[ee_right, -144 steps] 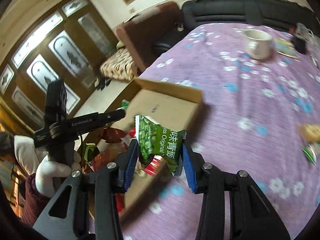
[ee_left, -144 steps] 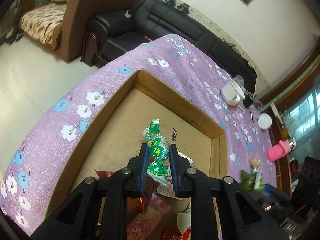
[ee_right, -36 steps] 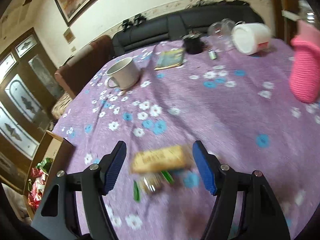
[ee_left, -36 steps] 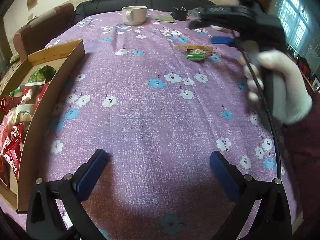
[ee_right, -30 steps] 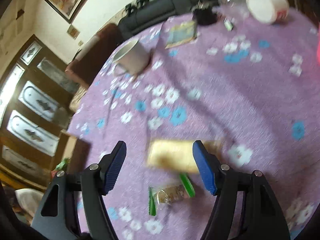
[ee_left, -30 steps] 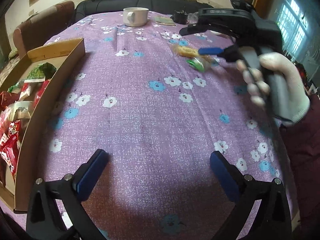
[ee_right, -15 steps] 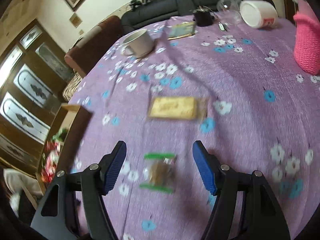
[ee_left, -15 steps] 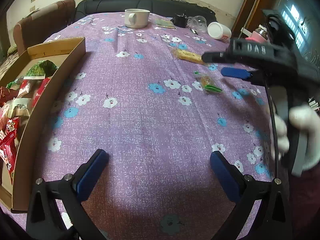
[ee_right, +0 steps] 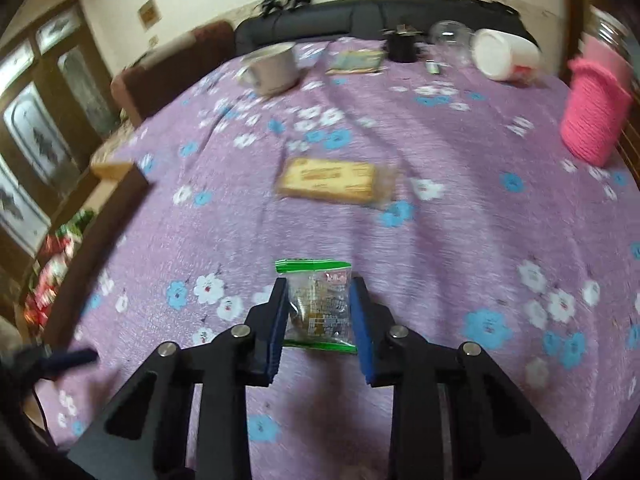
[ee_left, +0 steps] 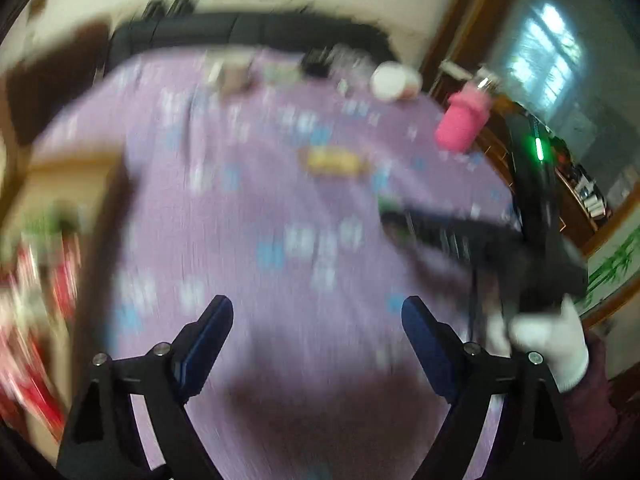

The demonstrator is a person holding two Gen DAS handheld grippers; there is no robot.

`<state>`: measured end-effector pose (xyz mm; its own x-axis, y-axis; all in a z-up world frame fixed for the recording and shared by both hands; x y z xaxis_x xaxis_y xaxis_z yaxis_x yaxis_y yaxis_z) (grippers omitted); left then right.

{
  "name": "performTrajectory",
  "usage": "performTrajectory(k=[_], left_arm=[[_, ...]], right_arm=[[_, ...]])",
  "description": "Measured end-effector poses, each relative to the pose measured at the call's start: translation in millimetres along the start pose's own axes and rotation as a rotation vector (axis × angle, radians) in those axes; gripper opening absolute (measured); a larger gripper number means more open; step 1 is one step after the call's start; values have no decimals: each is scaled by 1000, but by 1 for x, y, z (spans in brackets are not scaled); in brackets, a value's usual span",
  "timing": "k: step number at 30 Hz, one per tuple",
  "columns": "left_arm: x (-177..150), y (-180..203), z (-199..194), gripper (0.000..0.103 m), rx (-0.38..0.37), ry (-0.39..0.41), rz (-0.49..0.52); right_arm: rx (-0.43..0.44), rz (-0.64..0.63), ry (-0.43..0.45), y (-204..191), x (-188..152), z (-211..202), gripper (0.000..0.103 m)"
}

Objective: Organize snacks
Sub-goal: 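Grasp the yellow biscuit packet with the left gripper while the right gripper holds the clear bag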

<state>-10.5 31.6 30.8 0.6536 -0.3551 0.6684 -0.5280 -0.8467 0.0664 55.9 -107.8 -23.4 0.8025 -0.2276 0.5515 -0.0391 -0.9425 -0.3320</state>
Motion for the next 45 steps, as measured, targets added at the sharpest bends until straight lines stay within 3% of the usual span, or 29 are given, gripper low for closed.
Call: performTrajectory(k=[4,9,15,21,28,34,39,42,43,44,45], left_arm=[[58,-3,26,87,-1,38,107],[100,-18,96,87,-96,-15,11],[126,-29,156,87,-122,-71,-37],[114,-25,184,86,-205,-175,-15],[86,8,162,65,-344,-242,100],[82,23,152,65,-203,-193,235],[74,39,166,69,-77,-206,377],[72,39,163,68,-65,-195,363],[72,39,163,60,-63,-191,349],[71,38,160,45,-61,-182,340],[70,37,157,39,-77,-177,324]], right_arm=[[63,109,42,30,8,-21,32],[106,200,30,50,11,-21,32],[156,288,-64,58,7,-1,32],[172,306,-70,58,7,-1,32],[176,311,-71,59,6,-1,32],[168,321,-68,62,7,-3,32],[162,318,-66,64,7,-4,32],[155,313,-63,63,6,-5,32],[151,309,-61,63,6,-6,32],[148,307,-59,63,6,-6,32],[144,304,-56,62,6,-6,32]])
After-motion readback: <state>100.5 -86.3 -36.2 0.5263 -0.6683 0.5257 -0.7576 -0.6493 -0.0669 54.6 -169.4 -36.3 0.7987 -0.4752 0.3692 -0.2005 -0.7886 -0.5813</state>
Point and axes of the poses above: each gripper's, at about its wrist camera, not at the fingertips, and z roughly the way its jaws point, y to its right, x to its top, the point moved 7 cm from there along z, roughly the way its jaws point, and after that the axes turned 12 degrees about z, right-handed, at the moved point
